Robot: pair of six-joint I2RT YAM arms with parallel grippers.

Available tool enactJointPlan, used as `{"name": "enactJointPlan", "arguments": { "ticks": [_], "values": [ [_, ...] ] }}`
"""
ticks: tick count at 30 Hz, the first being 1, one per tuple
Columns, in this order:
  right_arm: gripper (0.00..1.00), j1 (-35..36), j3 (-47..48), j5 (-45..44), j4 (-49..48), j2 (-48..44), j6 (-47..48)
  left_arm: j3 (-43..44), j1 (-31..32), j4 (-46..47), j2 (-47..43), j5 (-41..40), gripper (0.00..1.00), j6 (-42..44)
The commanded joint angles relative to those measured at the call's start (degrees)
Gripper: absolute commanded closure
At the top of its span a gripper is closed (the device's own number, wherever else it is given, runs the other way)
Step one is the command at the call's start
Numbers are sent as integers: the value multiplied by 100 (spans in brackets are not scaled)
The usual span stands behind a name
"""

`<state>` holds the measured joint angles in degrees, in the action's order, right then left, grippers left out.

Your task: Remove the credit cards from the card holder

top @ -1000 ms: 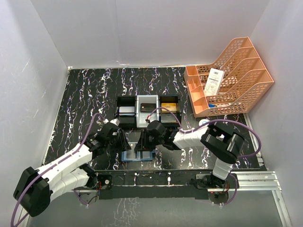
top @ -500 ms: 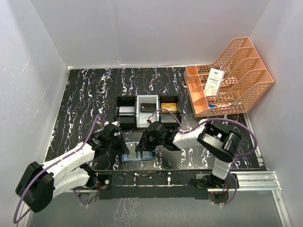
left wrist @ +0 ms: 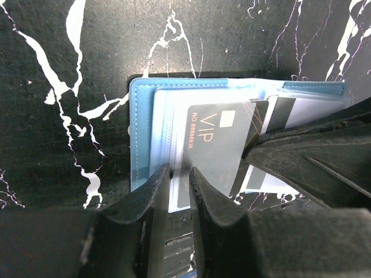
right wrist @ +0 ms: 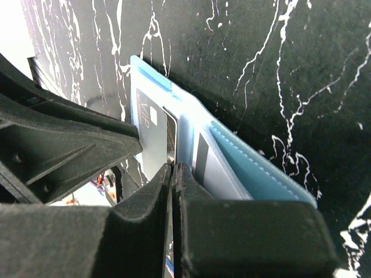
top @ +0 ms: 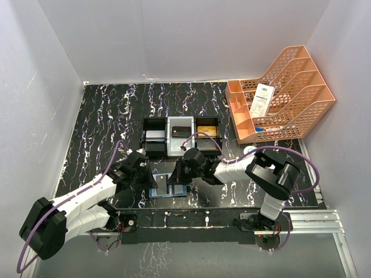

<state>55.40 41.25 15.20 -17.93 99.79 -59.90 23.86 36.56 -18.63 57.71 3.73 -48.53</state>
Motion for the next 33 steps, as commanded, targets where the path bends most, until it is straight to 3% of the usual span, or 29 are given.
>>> {"name": "enactJointPlan", "arguments": {
  "ticks": [1,17,23,26,31,33],
  "values": [
    [100,-75,-176,84,-74,-381,188,-107,1,-442,76,-253,81,-22],
    [100,-407,-474,164,63,-634,264,-137,5,-403,-165,-243,80,-52],
    [100,-442,-496,502,-211,-399,312,727,9,-802,-373,-575,60,-89],
    [100,-450,-471,573,-304,-265,262,1023,9,-520,-220,-241,46,25],
    [100,-442,-497,532,-215,-350,416,575,10,815,-190,961,39,-33],
    [100,-442,-499,473,-105,-379,468,454,9,837,-93,1053,40,-67]
  ]
}}
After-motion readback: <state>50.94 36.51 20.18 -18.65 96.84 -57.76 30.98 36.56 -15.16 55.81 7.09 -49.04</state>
